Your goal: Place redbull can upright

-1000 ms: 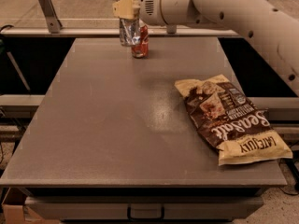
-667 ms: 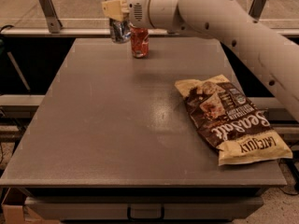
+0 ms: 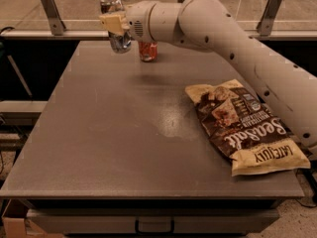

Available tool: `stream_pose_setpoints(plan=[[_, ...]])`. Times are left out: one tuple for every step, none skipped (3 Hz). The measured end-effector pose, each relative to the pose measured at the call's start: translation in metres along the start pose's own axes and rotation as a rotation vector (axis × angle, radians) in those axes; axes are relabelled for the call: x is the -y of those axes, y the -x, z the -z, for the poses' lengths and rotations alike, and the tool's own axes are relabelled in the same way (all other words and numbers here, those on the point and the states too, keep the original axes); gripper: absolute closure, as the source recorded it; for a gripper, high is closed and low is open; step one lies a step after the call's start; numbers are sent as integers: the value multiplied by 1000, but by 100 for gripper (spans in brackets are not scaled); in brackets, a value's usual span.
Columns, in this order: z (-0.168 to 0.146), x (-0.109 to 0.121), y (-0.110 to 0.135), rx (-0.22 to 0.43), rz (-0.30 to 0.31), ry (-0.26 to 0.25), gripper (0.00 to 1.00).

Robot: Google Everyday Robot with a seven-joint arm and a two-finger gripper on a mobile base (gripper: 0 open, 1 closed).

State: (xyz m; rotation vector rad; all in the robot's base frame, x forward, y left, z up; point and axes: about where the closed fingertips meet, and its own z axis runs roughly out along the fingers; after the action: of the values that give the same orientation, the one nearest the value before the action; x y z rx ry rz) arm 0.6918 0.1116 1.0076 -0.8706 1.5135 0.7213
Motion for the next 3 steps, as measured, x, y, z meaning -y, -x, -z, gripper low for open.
stream_pose_setpoints(plan=[[-6, -5, -24, 10, -5, 37, 100], [-17, -9, -43, 41, -10, 75, 100], [-24, -12, -56, 71, 5, 84, 100]])
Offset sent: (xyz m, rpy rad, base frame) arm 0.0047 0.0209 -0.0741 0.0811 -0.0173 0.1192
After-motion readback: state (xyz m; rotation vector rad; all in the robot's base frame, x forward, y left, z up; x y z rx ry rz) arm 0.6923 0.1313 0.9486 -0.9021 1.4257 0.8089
